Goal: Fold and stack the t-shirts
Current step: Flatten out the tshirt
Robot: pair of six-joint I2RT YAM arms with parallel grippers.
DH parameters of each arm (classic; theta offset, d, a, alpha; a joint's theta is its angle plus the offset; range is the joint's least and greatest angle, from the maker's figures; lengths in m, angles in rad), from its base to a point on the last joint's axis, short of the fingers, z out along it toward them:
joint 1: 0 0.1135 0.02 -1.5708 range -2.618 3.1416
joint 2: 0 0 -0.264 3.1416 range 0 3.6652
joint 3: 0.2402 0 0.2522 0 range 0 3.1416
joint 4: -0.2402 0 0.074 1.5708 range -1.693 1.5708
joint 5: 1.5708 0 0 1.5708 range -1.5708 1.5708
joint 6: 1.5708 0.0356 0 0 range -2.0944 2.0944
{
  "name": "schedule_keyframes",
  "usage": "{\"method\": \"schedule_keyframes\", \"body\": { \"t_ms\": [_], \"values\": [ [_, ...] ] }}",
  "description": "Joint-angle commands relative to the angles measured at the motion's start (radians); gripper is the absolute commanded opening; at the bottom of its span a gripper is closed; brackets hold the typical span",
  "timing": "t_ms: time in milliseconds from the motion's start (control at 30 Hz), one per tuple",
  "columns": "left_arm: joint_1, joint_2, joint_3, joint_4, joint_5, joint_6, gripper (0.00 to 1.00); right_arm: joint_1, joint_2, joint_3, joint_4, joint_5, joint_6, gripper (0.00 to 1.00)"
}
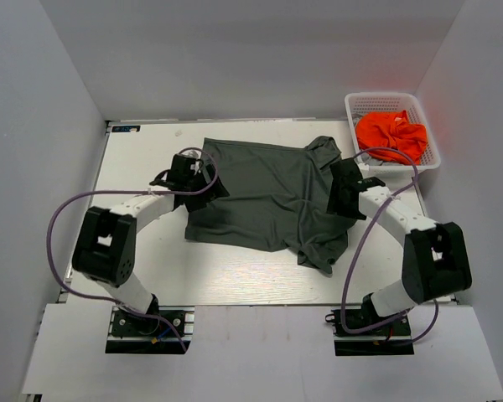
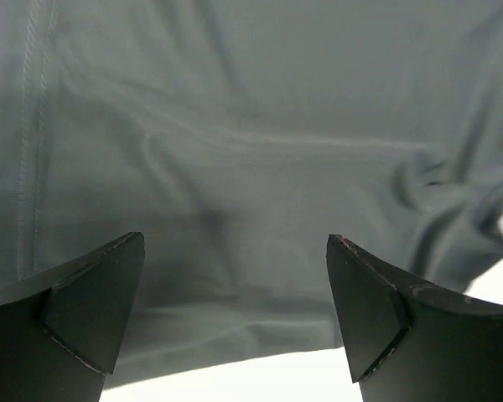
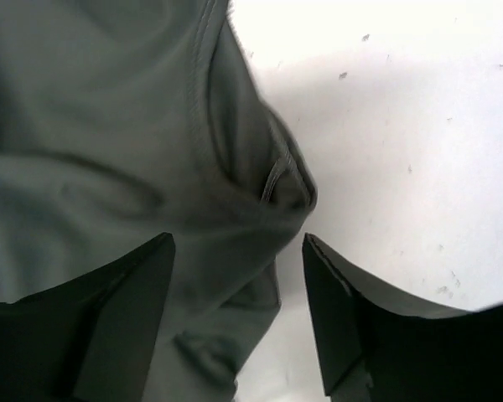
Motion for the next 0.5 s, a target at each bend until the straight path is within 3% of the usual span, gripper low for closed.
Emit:
{"method": "schedule_keyframes", "body": {
  "t_ms": [0,100,133,167,233,333,467],
  "values": [
    [-0.012,0.042,0.019,-0.007,-0.014,0.020,0.99,-0.032,0.034,-0.014,0.122,0.008,-0.028,0.65],
    [-0.012,0.081,0.019,-0.028,-0.061,0.020,0.99,-0.044,0.054,-0.028,0.157,-0.026,-0.058,0.63],
    [-0.012,0.081,0.019,-0.040,-0.087,0.020,0.99,-0.047,0.054,-0.037,0.174,-0.050,-0.066,0.52],
    [-0.012,0.098,0.019,-0.054,-0.098,0.020,0.99,-0.044,0.066,-0.038,0.191,-0.074,-0.077,0.49],
    [-0.012,0.113,0.019,-0.064,-0.127,0.020,0.99,-0.047,0.068,-0.043,0.226,-0.117,-0.114,0.51],
    [-0.012,0.136,0.028,-0.091,-0.170,0.020,0.99,-0.049,0.091,-0.034,0.249,-0.159,-0.140,0.61],
    [-0.003,0.148,0.007,-0.146,-0.267,0.011,0.99,-0.049,0.144,-0.003,0.237,-0.167,-0.137,0.59]
  ]
}}
